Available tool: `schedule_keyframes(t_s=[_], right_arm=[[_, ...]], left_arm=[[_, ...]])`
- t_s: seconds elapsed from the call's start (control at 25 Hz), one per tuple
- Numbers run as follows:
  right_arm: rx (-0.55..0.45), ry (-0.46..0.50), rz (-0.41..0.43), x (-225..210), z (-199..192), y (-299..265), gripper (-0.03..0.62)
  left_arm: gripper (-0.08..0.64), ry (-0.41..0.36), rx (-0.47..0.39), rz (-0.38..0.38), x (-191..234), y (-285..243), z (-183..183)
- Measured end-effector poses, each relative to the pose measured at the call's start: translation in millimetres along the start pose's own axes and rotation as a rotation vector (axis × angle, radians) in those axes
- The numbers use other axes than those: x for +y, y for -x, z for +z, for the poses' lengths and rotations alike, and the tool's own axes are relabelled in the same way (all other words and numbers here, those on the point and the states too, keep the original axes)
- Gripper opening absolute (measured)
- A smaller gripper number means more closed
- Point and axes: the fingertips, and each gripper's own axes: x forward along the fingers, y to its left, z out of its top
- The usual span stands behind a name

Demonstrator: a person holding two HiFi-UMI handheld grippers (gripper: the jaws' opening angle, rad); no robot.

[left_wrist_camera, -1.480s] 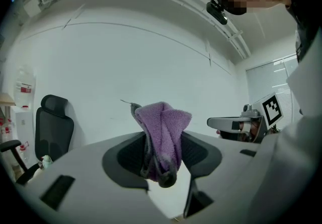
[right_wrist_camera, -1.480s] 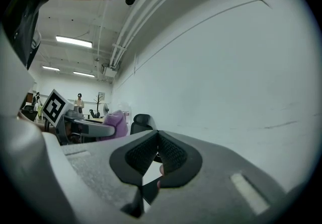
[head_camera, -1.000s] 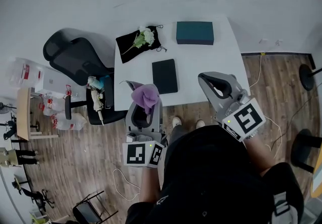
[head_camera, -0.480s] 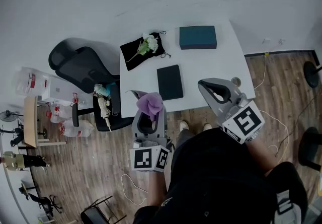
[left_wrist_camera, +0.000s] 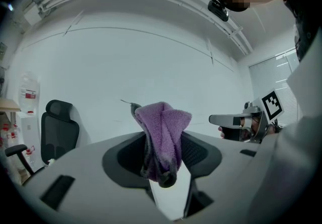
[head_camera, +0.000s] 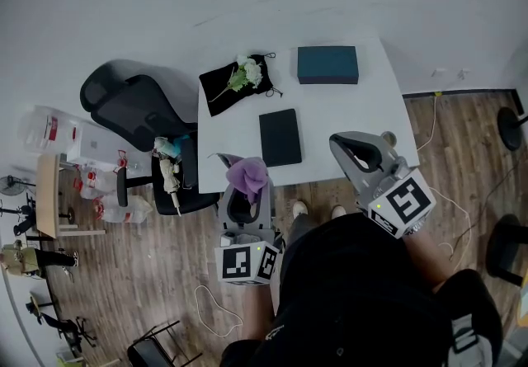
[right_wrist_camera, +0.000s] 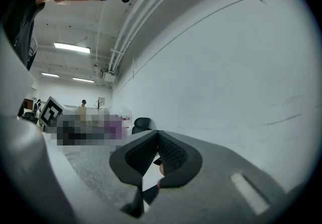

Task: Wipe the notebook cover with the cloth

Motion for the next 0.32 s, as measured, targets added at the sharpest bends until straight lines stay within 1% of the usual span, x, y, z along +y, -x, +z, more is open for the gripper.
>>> schedule_keyframes(t_s=[0.32], right_arm=[[0.012, 0.0, 0.008, 5.1, -3.5, -4.5, 0.005]], left_arm=[[0.187, 0.001, -0.008, 0.016, 4.5, 1.9, -0.6]])
